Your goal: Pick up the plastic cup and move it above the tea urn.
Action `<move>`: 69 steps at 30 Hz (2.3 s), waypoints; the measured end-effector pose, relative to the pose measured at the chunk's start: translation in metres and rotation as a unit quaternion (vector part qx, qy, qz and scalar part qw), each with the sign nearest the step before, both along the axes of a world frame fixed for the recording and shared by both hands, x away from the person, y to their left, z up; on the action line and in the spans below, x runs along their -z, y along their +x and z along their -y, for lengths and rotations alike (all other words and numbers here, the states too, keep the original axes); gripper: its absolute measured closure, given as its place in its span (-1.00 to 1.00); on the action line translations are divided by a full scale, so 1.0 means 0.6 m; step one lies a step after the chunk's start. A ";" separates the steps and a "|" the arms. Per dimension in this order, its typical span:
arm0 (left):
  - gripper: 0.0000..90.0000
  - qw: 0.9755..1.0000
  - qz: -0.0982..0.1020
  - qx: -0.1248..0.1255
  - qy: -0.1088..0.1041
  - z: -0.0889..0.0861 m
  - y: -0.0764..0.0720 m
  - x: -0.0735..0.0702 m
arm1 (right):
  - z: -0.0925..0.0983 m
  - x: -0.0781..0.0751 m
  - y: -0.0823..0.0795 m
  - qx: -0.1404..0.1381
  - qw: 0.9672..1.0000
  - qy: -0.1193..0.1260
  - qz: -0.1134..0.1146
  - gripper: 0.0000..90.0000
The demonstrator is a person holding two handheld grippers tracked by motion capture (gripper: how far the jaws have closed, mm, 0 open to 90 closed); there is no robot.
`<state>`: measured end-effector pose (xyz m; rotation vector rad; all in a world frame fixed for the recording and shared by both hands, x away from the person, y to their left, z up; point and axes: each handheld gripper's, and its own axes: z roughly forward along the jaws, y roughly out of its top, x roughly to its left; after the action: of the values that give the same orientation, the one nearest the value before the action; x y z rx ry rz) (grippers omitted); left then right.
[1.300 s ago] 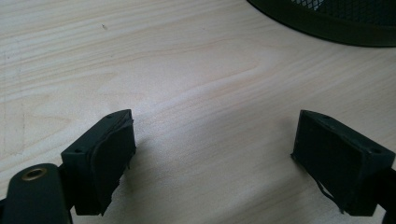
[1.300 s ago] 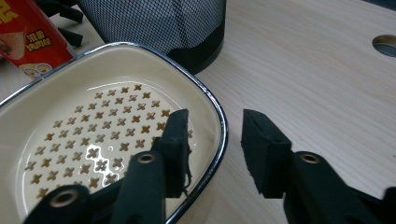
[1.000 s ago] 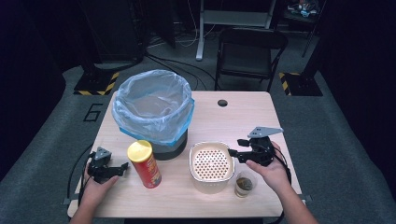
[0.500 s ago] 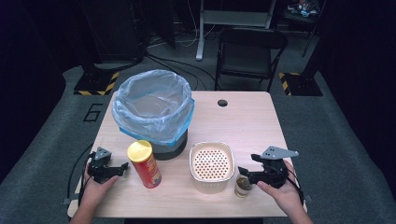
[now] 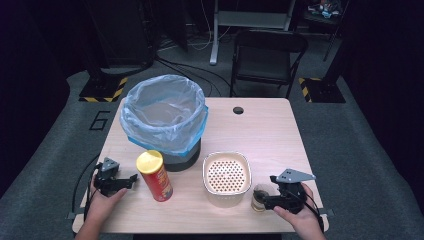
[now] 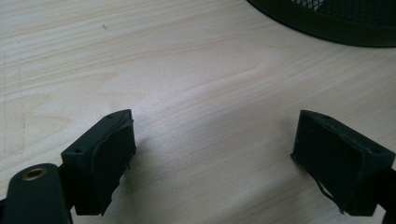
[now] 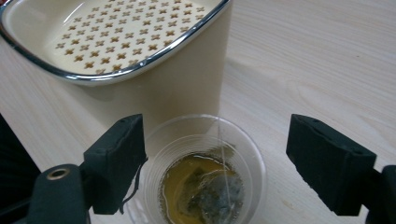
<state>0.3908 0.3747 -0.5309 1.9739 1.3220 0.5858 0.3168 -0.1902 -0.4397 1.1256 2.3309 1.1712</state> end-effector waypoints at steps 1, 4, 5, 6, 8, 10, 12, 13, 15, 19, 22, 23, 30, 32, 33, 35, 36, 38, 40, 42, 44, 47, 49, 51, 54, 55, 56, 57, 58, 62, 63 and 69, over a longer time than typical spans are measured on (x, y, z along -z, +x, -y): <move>-0.72 1.000 0.000 0.000 0.000 0.000 0.000 0.000 | -0.001 0.000 -0.002 0.000 1.000 -0.001 0.001 -0.60; -0.72 1.000 0.000 0.000 0.000 0.000 0.000 0.000 | -0.005 -0.001 -0.008 0.000 1.000 0.001 0.006 -0.63; -0.72 1.000 0.000 0.000 0.000 0.000 0.000 0.000 | -0.006 -0.001 -0.009 0.002 1.000 0.001 0.006 -0.65; -0.72 1.000 0.000 0.000 0.000 0.000 0.000 0.000 | -0.008 0.000 -0.010 0.002 1.000 -0.001 0.005 -0.67; -0.72 1.000 0.000 0.000 0.000 0.000 0.000 0.000 | -0.010 0.004 -0.012 0.003 1.000 -0.006 0.003 -0.68; -0.72 1.000 0.000 0.000 0.000 0.000 0.000 0.000 | -0.013 0.011 -0.012 0.005 1.000 -0.016 -0.001 -0.69; -0.72 1.000 0.000 -0.001 -0.001 0.000 0.000 0.000 | -0.014 0.018 -0.012 0.008 1.000 -0.025 0.000 -0.69; -0.72 1.000 0.000 0.000 0.000 0.000 0.000 0.000 | -0.014 0.021 -0.012 0.008 1.000 -0.026 -0.001 -0.69; -0.72 1.000 0.000 0.000 0.000 0.000 0.000 0.000 | -0.015 0.026 -0.012 0.011 1.000 -0.025 -0.004 -0.68; -0.72 1.000 0.000 0.000 0.000 0.000 0.000 0.000 | -0.017 0.039 -0.011 0.015 0.999 -0.026 -0.013 -0.67; -0.72 1.000 0.000 -0.001 -0.002 0.000 0.000 0.000 | -0.022 0.047 -0.012 0.019 0.999 -0.040 -0.012 -0.67; -0.72 1.000 0.000 0.000 0.000 0.000 0.000 0.000 | -0.023 0.048 -0.013 0.023 0.999 -0.045 -0.010 -0.67; -0.72 1.000 -0.001 -0.001 -0.003 0.001 0.000 0.000 | -0.026 0.056 -0.013 0.022 0.998 -0.051 -0.009 -0.62; -0.72 1.000 0.000 -0.001 -0.001 0.000 0.000 0.000 | -0.028 0.059 -0.013 0.019 0.998 -0.059 -0.008 -0.62; -0.72 1.000 0.000 0.000 -0.001 0.000 0.000 0.000 | -0.029 0.061 -0.013 0.021 0.997 -0.068 -0.004 -0.61; -0.72 1.000 0.000 -0.001 -0.001 0.000 0.000 0.000 | -0.029 0.063 -0.012 0.018 0.997 -0.074 -0.002 -0.60; -0.72 1.000 0.000 0.000 -0.001 0.000 0.000 0.000 | -0.029 0.063 -0.012 0.018 0.997 -0.072 -0.003 -0.57; -0.72 1.000 0.000 0.000 0.000 0.000 0.000 0.000 | -0.031 0.062 -0.013 0.025 0.997 -0.068 0.003 -0.51; -0.72 1.000 0.000 0.000 0.000 0.000 0.000 0.000 | -0.030 0.060 -0.014 0.027 0.997 -0.067 0.008 -0.49; -0.72 1.000 0.000 0.000 -0.002 0.000 0.000 0.000 | -0.030 0.060 -0.014 0.025 0.997 -0.068 0.009 -0.48; -0.72 1.000 -0.001 -0.001 -0.003 0.001 0.000 0.000 | -0.029 0.059 -0.014 0.016 0.997 -0.075 0.008 -0.47; -0.72 1.000 -0.001 -0.001 -0.003 0.001 0.000 0.000 | -0.028 0.058 -0.013 0.010 0.997 -0.075 0.012 -0.45; -0.72 1.000 0.000 0.000 0.000 0.000 0.000 0.000 | -0.025 0.058 -0.010 0.002 0.997 -0.078 0.017 -0.44; -0.72 1.000 0.000 0.000 0.000 0.000 0.000 0.000 | -0.020 0.058 -0.007 -0.002 0.997 -0.080 0.021 -0.43; -0.72 1.000 0.000 0.000 0.000 0.000 0.000 0.000 | -0.012 0.058 0.001 -0.004 0.997 -0.080 0.024 -0.42; -0.72 1.000 0.000 0.000 0.000 0.000 0.000 0.000 | -0.007 0.058 0.005 -0.011 0.997 -0.078 0.023 -0.42; -0.72 1.000 0.000 0.000 0.000 0.000 0.000 0.000 | -0.005 0.058 0.008 -0.006 0.997 -0.078 0.025 -0.42; -0.72 1.000 0.000 0.000 0.000 0.000 0.000 0.000 | -0.001 0.057 0.012 -0.011 0.996 -0.079 0.026 -0.42; -0.72 1.000 0.000 0.000 0.000 0.000 0.000 0.000 | 0.002 0.057 0.017 -0.013 0.996 -0.080 0.031 -0.42; -0.72 1.000 0.000 0.000 0.000 0.000 0.000 0.000 | 0.013 0.058 0.032 -0.026 0.996 -0.084 0.032 -0.43; -0.72 1.000 0.000 0.000 0.000 0.000 0.000 0.000 | 0.014 0.059 0.035 -0.025 0.996 -0.076 0.032 -0.43; -0.72 1.000 0.000 0.000 0.000 0.000 0.000 0.000 | 0.028 0.064 0.048 -0.025 0.997 -0.064 0.030 -0.49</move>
<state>0.3908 0.3747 -0.5309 1.9746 1.3213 0.5858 0.3458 -0.2072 -0.4782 0.9787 2.3634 1.0406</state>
